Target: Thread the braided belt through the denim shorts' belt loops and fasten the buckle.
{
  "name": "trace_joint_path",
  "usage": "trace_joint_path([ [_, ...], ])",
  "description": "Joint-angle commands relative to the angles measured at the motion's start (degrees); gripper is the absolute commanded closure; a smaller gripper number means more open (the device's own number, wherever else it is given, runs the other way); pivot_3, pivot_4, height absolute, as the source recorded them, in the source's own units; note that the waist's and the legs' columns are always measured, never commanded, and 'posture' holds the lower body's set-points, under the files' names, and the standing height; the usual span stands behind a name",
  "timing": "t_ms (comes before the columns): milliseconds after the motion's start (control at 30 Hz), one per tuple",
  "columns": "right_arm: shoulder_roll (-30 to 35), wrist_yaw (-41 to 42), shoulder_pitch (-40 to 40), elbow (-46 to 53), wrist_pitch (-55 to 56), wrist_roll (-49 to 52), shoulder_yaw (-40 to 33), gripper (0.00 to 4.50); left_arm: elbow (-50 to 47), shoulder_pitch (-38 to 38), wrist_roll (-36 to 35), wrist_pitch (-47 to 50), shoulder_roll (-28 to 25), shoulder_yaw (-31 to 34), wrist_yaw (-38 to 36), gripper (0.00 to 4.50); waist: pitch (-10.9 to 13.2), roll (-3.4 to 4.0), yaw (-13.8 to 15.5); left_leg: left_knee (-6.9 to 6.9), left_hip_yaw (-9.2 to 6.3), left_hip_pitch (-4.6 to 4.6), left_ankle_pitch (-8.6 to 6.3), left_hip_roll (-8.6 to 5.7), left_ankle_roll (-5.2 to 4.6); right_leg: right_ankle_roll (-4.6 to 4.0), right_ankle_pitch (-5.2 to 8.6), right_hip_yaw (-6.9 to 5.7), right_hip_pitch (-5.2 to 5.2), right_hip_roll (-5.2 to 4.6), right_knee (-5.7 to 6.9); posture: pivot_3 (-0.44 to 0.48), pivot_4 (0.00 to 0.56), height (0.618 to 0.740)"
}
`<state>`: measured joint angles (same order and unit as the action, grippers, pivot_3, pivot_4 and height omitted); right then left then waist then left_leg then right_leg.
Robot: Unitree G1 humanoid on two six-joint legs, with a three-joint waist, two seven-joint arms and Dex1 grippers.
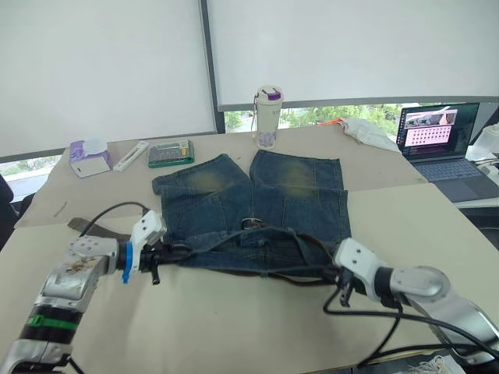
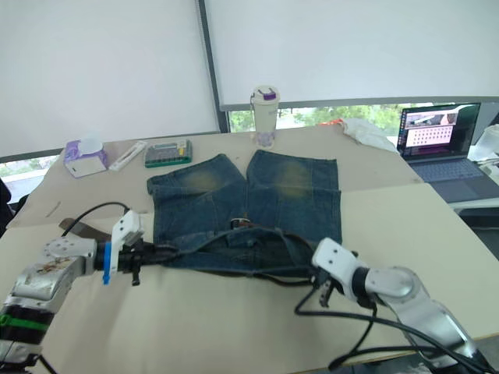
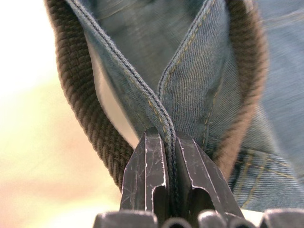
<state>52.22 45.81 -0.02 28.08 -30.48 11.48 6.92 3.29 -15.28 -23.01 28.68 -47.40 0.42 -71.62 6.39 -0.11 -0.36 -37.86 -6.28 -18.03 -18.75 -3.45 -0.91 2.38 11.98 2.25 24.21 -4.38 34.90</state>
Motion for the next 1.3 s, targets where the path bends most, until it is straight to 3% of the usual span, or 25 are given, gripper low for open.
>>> trace_joint_path([
  [33, 2.0, 3.0, 4.2, 5.1, -0.6, 2.7, -4.2, 3.29, 1.7, -2.9, -4.9, 6.8, -1.8, 5.3, 0.3, 2.15, 0.1, -0.12, 0.4, -0.01, -0.03, -0.04, 0.00, -0.02, 0.00, 0.00, 0.00, -0.05, -0.01, -0.03, -0.03, 0.000, 0.150, 0.740],
  [67, 3.3, 4.1, 6.0, 6.7, -1.5, 3.7, -5.8, 2.99, 3.8, -4.8, -5.7, 7.9, -2.1, 6.2, 0.1, 1.86, 0.1, -0.17, 0.6, -0.02, -0.02, -0.01, 0.00, -0.01, 0.00, 0.00, 0.00, -0.05, -0.05, -0.02, -0.04, 0.000, 0.150, 0.740],
  [167, 4.4, 6.7, 8.5, 10.7, -4.8, 9.6, -11.2, 2.99, 8.5, -10.9, -5.5, 8.4, -1.4, 6.5, 1.0, 1.86, 0.1, -0.29, 1.0, -0.06, -0.02, 0.00, 0.02, -0.06, 0.03, -0.01, 0.00, -0.09, -0.08, -0.03, -0.06, 0.000, 0.150, 0.740],
  [333, 2.3, 6.6, 5.0, 16.6, -14.4, 26.5, -19.7, 4.49, 10.5, -20.7, -2.1, 7.5, 5.9, 1.5, 5.8, 3.39, 0.1, -0.35, 1.3, -0.08, -0.04, 0.01, 0.05, -0.08, 0.09, -0.02, -0.02, -0.09, -0.17, -0.08, -0.06, 0.000, 0.150, 0.740],
  [433, -1.4, 1.0, -3.6, 16.5, -16.5, 29.0, -17.1, 4.50, 7.7, -19.8, 0.8, 6.3, 11.3, -4.4, 8.0, 4.38, 0.1, -0.37, 0.7, -0.03, 0.01, 0.06, 0.06, -0.04, 0.14, -0.02, -0.03, 0.02, -0.14, -0.07, -0.03, 0.000, 0.150, 0.740],
  [567, -4.8, -4.5, -15.2, 11.4, -14.7, 19.3, -5.7, 4.50, 2.9, -11.2, 7.5, 3.0, 8.5, -12.6, 6.6, 4.48, 0.1, -0.41, -0.9, 0.03, 0.12, -0.04, 0.17, 0.11, 0.43, -0.07, -0.05, 0.14, 0.06, 0.03, 0.01, 0.000, 0.150, 0.740],
  [667, -7.0, -5.7, -20.0, 5.8, -11.7, 12.3, 2.0, 4.50, 1.3, -6.8, 10.5, 0.4, 5.7, -14.3, 7.1, 4.48, 0.1, -0.42, -0.7, 0.19, 0.12, 0.10, 0.11, 0.21, 0.39, -0.23, -0.05, 0.10, 0.15, 0.07, -0.02, 0.000, 0.150, 0.740],
  [800, -5.3, -1.4, -21.2, -4.2, -4.3, -0.1, 15.5, 4.50, -3.0, -4.1, 3.4, 4.3, 6.6, -5.6, 9.9, 4.48, 0.0, -0.21, 0.1, 0.16, 0.14, 0.16, 0.00, 0.14, 0.19, -0.21, -0.03, 0.03, 0.07, 0.02, -0.02, 0.000, 0.150, 0.740],
  [900, -4.2, 2.4, -19.7, -6.7, -0.5, -2.6, 18.4, 4.50, -5.3, -3.3, -2.1, 9.3, 8.2, 2.0, 13.9, 4.48, 0.0, -0.26, 0.7, -0.04, 0.08, 0.02, 0.02, 0.02, 0.22, -0.18, -0.03, -0.09, 0.12, -0.05, -0.02, 0.000, 0.150, 0.740],
  [1033, -7.8, 3.8, -18.4, -3.4, -1.3, 4.5, 11.7, 4.50, -4.2, -3.0, -8.6, 16.6, 11.2, 19.9, 27.8, 4.48, 0.1, -0.37, 0.6, -0.03, 0.04, 0.11, 0.02, 0.13, 0.24, -0.18, -0.04, -0.08, 0.06, 0.00, -0.02, 0.000, 0.150, 0.740],
  [1167, -13.2, 2.6, -19.4, -1.2, -1.5, 10.9, 4.6, 4.50, 0.3, -4.6, -9.0, 18.5, 12.1, 33.8, 43.0, 4.48, 0.1, -0.36, 0.0, 0.09, -0.01, 0.16, 0.15, 0.20, 0.53, -0.22, -0.05, -0.07, 0.16, 0.06, 0.04, 0.000, 0.150, 0.740],
  [1233, -15.9, 2.4, -20.5, -0.4, -1.8, 13.7, 2.7, 3.90, 2.8, -3.8, -7.7, 17.9, 11.0, 37.5, 47.3, 4.50, 0.1, -0.36, -0.1, 0.09, -0.03, 0.16, 0.11, 0.19, 0.59, -0.22, -0.05, -0.07, 0.15, 0.05, 0.02, 0.000, 0.150, 0.740],
  [1300, -17.0, 2.8, -21.1, 0.0, -1.5, 13.9, 2.8, 3.30, 4.4, -2.9, -8.2, 18.2, 10.2, 39.9, 48.6, 3.95, 0.1, -0.37, -0.1, 0.09, -0.03, 0.19, 0.09, 0.16, 0.64, -0.22, -0.05, -0.06, 0.14, 0.03, 0.02, 0.000, 0.150, 0.740],
])
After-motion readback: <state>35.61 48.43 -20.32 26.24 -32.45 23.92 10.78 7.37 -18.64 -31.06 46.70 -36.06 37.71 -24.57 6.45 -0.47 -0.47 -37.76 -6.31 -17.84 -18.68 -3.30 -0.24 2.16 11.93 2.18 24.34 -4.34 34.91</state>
